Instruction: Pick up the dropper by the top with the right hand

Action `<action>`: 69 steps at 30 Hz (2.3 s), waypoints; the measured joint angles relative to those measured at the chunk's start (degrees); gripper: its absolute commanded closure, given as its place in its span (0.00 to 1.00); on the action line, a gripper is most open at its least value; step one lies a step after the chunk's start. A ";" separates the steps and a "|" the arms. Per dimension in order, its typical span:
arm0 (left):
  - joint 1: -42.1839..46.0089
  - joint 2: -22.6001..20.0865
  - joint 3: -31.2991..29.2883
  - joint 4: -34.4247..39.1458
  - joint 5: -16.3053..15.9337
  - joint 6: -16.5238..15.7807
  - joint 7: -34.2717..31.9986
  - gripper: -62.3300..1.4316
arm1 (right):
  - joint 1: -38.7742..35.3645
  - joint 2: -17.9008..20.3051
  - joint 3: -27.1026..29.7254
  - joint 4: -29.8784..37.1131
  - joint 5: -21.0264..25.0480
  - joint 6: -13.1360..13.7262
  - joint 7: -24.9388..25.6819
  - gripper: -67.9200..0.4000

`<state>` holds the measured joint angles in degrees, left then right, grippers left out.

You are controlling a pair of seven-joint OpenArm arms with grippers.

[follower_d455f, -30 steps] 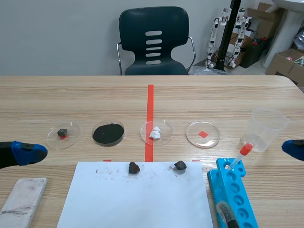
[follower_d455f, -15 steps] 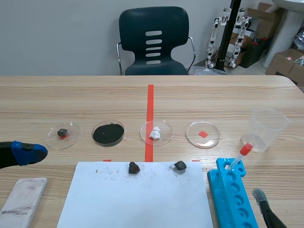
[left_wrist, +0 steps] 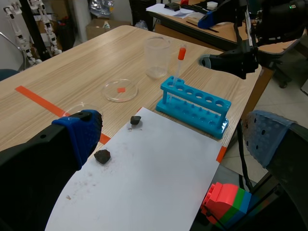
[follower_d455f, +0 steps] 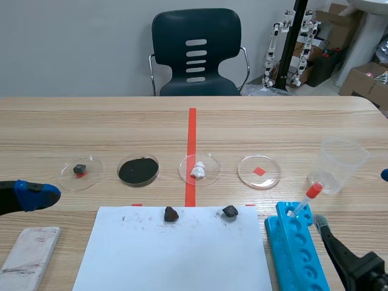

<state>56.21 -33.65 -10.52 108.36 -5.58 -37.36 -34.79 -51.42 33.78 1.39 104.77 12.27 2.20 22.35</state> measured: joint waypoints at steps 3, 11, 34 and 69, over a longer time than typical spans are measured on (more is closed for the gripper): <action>0.00 -0.02 0.00 0.00 0.00 0.00 -0.02 0.01 | 1.99 0.00 0.00 0.00 0.00 0.70 -1.55 0.00; 0.00 -0.02 0.00 0.00 0.00 0.00 0.00 0.01 | 7.43 -0.11 -2.25 -0.61 0.00 2.80 -3.43 0.00; 0.00 -0.02 0.00 0.00 0.00 0.00 -0.02 0.01 | 14.71 -0.11 -9.14 -6.73 0.00 4.15 -3.78 0.02; 0.00 -0.02 0.00 0.00 0.00 0.00 -0.02 0.01 | 14.71 -0.11 -9.14 -6.73 0.00 4.15 -3.80 0.60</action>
<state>56.21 -33.67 -10.52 108.36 -5.58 -37.36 -34.81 -36.71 33.67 -7.75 98.04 12.27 6.35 18.55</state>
